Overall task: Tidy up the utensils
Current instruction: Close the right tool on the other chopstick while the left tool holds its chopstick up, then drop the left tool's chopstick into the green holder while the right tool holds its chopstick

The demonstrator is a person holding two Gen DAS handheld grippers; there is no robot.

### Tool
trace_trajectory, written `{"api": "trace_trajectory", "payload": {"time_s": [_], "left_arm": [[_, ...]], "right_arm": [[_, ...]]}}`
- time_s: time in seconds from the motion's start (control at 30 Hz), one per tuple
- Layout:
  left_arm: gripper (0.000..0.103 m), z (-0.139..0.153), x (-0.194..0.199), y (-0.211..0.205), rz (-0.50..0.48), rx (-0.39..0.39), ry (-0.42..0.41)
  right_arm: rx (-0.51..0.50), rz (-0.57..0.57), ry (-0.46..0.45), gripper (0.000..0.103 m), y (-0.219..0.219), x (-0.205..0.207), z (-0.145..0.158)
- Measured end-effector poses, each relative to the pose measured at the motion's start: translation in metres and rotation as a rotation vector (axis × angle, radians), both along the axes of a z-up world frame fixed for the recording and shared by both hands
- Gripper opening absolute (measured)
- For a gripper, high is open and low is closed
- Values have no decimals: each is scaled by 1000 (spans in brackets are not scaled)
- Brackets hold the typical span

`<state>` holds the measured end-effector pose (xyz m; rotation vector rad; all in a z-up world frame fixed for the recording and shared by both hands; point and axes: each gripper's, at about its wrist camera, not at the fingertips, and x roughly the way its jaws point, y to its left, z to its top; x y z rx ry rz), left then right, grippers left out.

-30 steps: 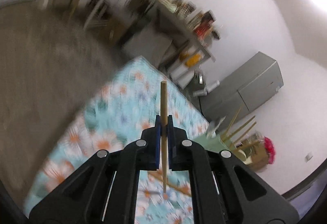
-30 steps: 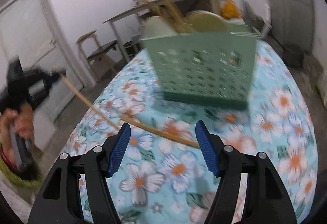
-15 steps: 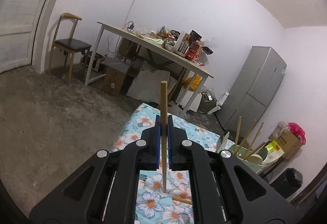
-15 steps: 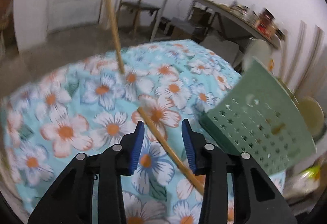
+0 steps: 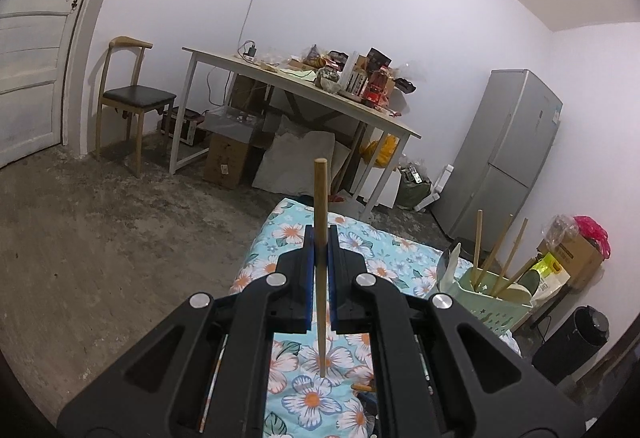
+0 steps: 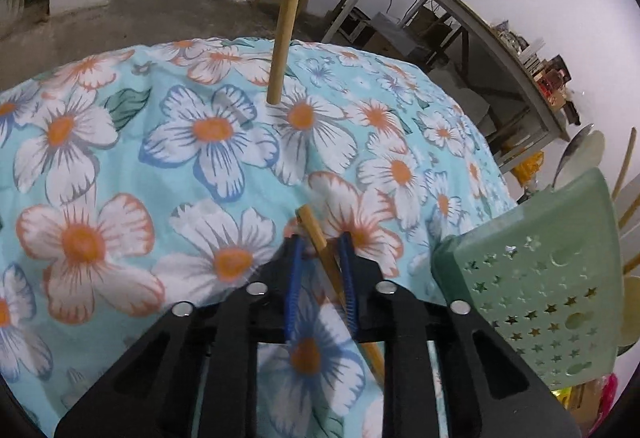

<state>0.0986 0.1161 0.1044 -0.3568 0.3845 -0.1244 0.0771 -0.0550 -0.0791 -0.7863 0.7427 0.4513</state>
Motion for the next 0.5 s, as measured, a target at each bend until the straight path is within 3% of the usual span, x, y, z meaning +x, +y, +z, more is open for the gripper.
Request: {"api": "trace_trajectory", "payload": {"time_s": [0.27, 0.5], "left_arm": [[4, 0, 0, 0, 0, 7, -9], [4, -7, 5, -11, -10, 56, 2]], "right_arm": [[148, -79, 1, 10, -16, 10, 16], [293, -159, -74, 7, -47, 9, 63]]}}
